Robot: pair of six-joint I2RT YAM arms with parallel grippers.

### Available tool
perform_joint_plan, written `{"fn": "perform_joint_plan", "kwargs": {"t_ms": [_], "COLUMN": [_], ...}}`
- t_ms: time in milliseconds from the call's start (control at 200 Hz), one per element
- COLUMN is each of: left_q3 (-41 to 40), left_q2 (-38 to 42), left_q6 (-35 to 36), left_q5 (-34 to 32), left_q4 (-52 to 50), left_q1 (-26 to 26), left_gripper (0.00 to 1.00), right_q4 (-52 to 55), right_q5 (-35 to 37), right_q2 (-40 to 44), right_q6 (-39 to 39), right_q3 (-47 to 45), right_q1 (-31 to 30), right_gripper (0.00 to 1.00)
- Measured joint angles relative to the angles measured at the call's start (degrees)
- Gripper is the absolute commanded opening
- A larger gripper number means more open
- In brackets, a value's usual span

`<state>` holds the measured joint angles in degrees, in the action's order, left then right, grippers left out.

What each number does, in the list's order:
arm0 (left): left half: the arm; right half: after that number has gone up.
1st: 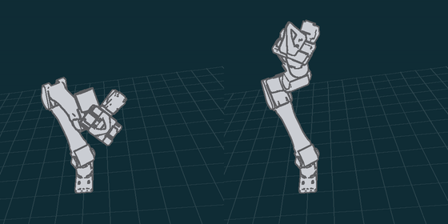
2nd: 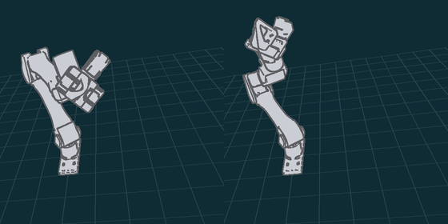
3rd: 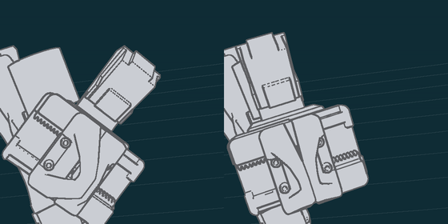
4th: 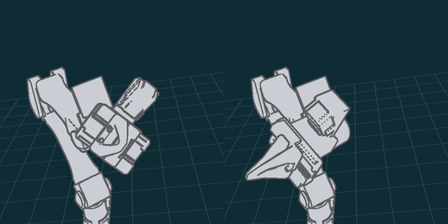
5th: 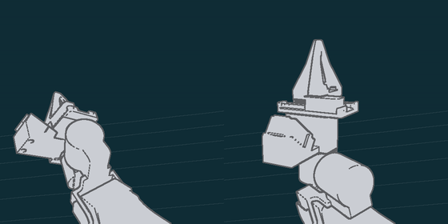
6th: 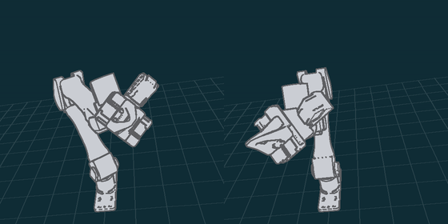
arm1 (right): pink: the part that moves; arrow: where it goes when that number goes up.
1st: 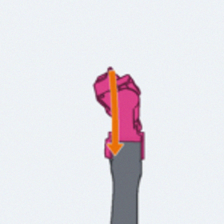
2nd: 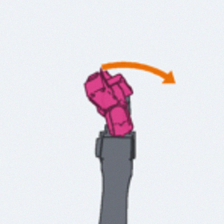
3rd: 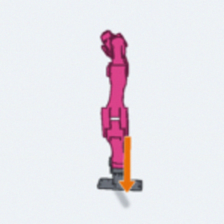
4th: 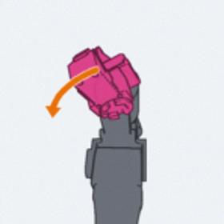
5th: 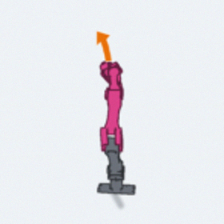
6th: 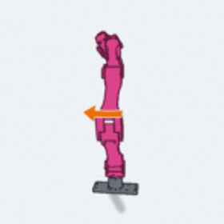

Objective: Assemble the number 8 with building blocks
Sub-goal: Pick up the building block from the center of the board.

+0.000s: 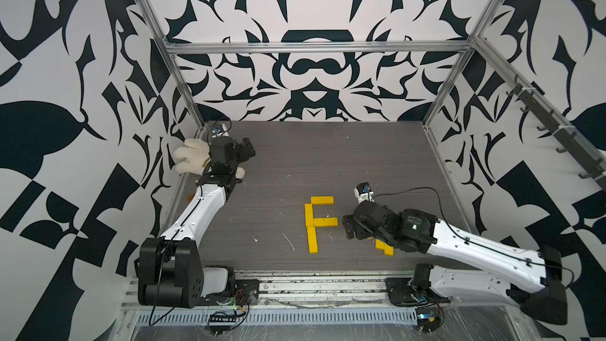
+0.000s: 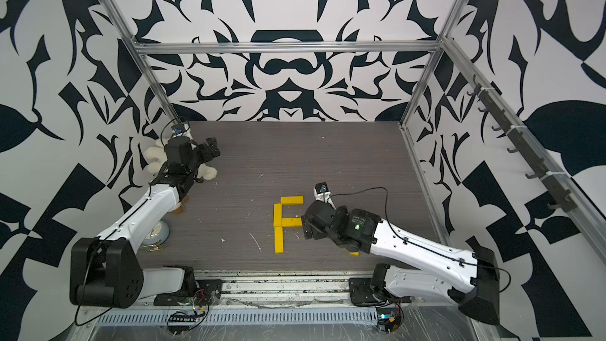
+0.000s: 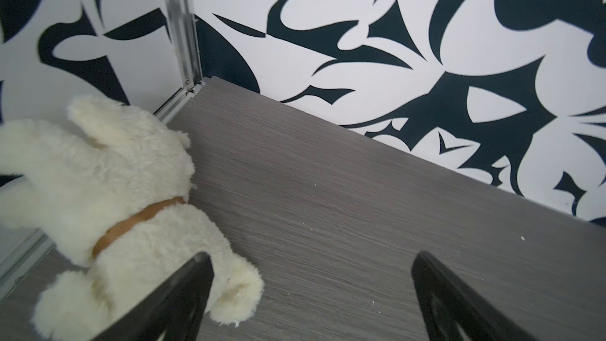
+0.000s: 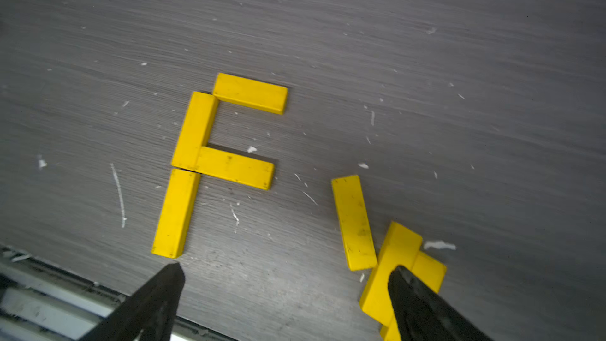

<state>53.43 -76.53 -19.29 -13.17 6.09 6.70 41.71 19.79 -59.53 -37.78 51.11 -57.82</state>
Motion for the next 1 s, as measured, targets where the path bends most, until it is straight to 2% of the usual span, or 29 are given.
{"fn": "perform_joint_plan", "kwargs": {"t_ms": [65,135,230,300,385,585,670,785,1000], "left_q3": [2.14,2.54,2.54,2.51,2.49,2.43,2.12,2.03,1.03], "left_q2": [-0.92,-0.66,-0.46,-0.46,-0.46,1.07,2.99,5.16,6.29], "left_q6": [1.25,1.97,2.49,2.67,2.69,3.13,3.02,2.62,2.40], "left_q5": [0.02,-0.02,-0.11,-0.22,-0.46,-0.72,-0.72,-0.70,-0.81], "left_q4": [-1.64,-2.08,-2.99,-4.02,-4.90,-6.38,-6.40,-6.36,-6.84], "left_q1": [0.76,0.96,0.94,0.94,0.96,1.09,1.09,1.20,1.31], "left_gripper": [0.99,0.99,0.99,0.99,0.99,0.99,0.99,0.99,0.99], "right_q4": [-3.19,-1.92,1.92,2.34,1.38,2.05,2.19,1.97,0.61], "right_q5": [-3.63,-5.70,-8.76,-12.83,-19.89,-27.54,-28.15,-28.11,-27.23], "right_q2": [-0.13,-1.70,-7.21,-10.88,-12.72,-11.10,-10.10,-10.78,-17.84], "right_q6": [7.10,13.40,19.21,21.03,20.70,17.00,15.58,14.69,15.54], "right_q3": [0.17,1.60,5.68,6.45,3.50,-6.36,-7.98,-8.24,-8.13], "right_q1": [6.23,11.21,13.84,15.37,18.18,22.47,22.49,22.93,25.68], "right_gripper": [0.88,0.86,0.80,0.71,0.64,0.68,0.67,0.60,0.52]}}
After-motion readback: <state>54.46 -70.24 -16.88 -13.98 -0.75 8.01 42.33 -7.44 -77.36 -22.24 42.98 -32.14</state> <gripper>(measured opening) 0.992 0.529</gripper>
